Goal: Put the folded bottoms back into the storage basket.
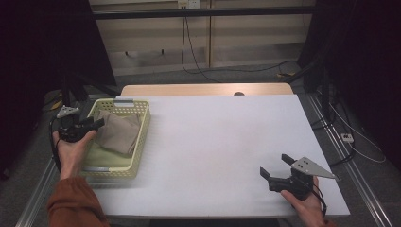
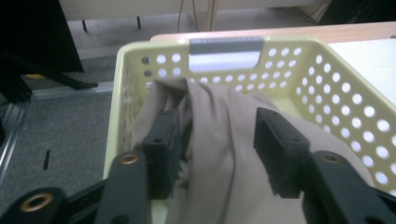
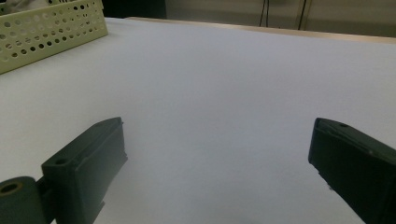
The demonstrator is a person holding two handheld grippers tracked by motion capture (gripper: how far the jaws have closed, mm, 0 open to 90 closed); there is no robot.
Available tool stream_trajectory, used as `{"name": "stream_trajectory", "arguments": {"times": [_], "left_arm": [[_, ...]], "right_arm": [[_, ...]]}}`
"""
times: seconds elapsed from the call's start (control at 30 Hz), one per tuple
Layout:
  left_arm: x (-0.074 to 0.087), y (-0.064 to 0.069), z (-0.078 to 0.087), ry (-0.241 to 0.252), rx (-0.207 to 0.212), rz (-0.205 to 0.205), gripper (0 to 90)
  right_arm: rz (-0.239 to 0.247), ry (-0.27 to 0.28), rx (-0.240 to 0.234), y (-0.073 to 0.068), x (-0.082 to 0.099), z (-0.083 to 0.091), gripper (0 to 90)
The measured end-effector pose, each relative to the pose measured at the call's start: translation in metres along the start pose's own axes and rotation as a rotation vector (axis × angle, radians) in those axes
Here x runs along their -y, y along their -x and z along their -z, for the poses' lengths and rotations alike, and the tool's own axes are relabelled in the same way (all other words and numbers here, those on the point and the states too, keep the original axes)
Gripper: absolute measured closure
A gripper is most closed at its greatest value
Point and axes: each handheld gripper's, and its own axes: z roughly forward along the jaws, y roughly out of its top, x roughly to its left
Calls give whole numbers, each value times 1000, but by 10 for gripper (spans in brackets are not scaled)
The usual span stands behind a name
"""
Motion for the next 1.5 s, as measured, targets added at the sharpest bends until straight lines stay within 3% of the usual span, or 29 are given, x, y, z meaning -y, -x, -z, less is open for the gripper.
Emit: {"name": "stream_trajectory", "arguments": {"times": [0.1, 0.23, 0.33, 0.4, 0.6, 0.7, 0.73, 0.83, 0.97, 1.07, 1.27, 1.4, 1.47, 1.5], "left_arm": [[1, 11, -1, -24, 39, -53, 531], [-2, 25, -13, -91, 67, -61, 675], [-6, 32, -25, -123, 14, -77, 798], [-6, 32, -34, -171, 4, -70, 855], [0, 31, -58, -310, 9, -90, 888], [0, 30, -63, -335, 4, -73, 900], [1, 31, -64, -334, 1, -83, 900], [6, 34, -70, -398, 21, -110, 900], [6, 36, -68, -422, 16, -114, 900], [5, 38, -64, -474, 16, -129, 900], [4, 36, -55, -564, 46, -111, 900], [2, 32, -49, -572, 89, -92, 900], [1, 31, -45, -534, 87, -76, 900], [-1, 30, -43, -502, 76, -89, 900]], "right_arm": [[-5, -1, 2, 0, 0, 0, 37], [-2, -2, 3, 0, 0, -1, 37], [-2, -1, 3, 0, 0, -1, 36], [-3, 0, 4, 0, 0, 0, 36], [-5, 6, 7, 1, 0, 1, 37], [0, 3, 6, 0, 0, 0, 37], [0, 2, 6, 0, 0, 0, 37], [-3, 2, 6, 0, 0, 0, 37], [-1, 5, 6, 0, 0, 0, 37], [-1, 5, 6, 0, 0, 1, 37], [-3, 4, 7, 0, 0, 1, 37], [-2, 2, 9, 1, 0, 0, 36], [-2, 2, 10, 1, 0, -1, 37], [-1, 1, 10, 1, 0, -1, 37]]}}
